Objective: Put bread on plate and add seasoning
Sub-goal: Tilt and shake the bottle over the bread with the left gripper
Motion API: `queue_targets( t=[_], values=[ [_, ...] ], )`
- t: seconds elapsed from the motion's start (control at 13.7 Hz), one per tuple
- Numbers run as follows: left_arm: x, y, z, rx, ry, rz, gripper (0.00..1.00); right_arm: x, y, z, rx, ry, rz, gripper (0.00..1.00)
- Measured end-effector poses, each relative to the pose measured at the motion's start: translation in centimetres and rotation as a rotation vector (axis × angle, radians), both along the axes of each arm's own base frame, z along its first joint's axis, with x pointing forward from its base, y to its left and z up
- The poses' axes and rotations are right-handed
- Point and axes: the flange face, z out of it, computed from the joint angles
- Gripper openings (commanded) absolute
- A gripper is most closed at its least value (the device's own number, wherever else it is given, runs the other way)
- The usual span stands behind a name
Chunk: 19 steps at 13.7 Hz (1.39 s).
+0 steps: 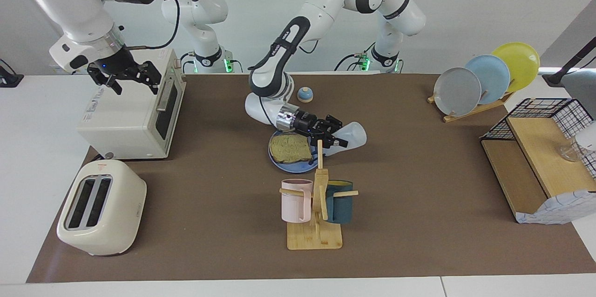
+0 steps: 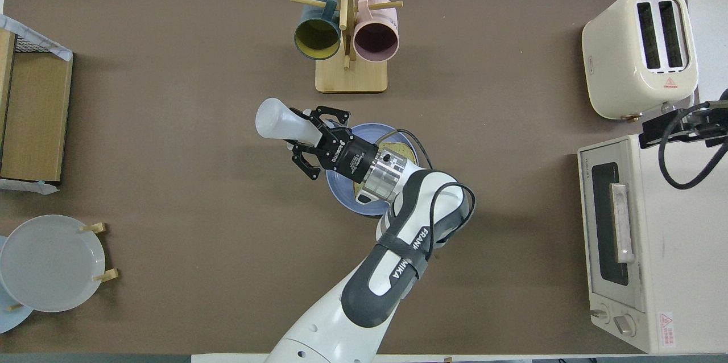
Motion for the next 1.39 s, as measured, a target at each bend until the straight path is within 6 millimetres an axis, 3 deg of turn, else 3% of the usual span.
queue_targets(
  t=[0.22, 0.59, 0.81, 0.95, 1.17, 1.39],
  values=[
    [0.3, 0.2, -0.2, -0.005, 0.006, -0.002, 0.00, 0.0, 0.0, 0.0, 0.000, 0.000, 0.000, 1.00],
    [-4.9, -4.0, -0.6, -0.026, 0.033, -0.049, 0.00, 0.0, 0.0, 0.0, 0.000, 0.000, 0.000, 1.00],
    [-5.2, -3.7, -0.2, -0.086, 0.065, 0.001, 0.00, 0.0, 0.0, 0.0, 0.000, 0.000, 0.000, 1.00],
    [-3.6, -2.6, 4.0, -0.192, 0.062, 0.049, 0.00, 0.0, 0.0, 0.0, 0.000, 0.000, 0.000, 1.00],
    [-0.7, 1.3, 12.9, -0.458, 0.085, 0.146, 0.00, 0.0, 0.0, 0.0, 0.000, 0.000, 0.000, 1.00],
    [1.9, 5.9, 18.0, -0.782, 0.080, 0.279, 0.00, 0.0, 0.0, 0.0, 0.000, 0.000, 0.000, 1.00]
  ],
)
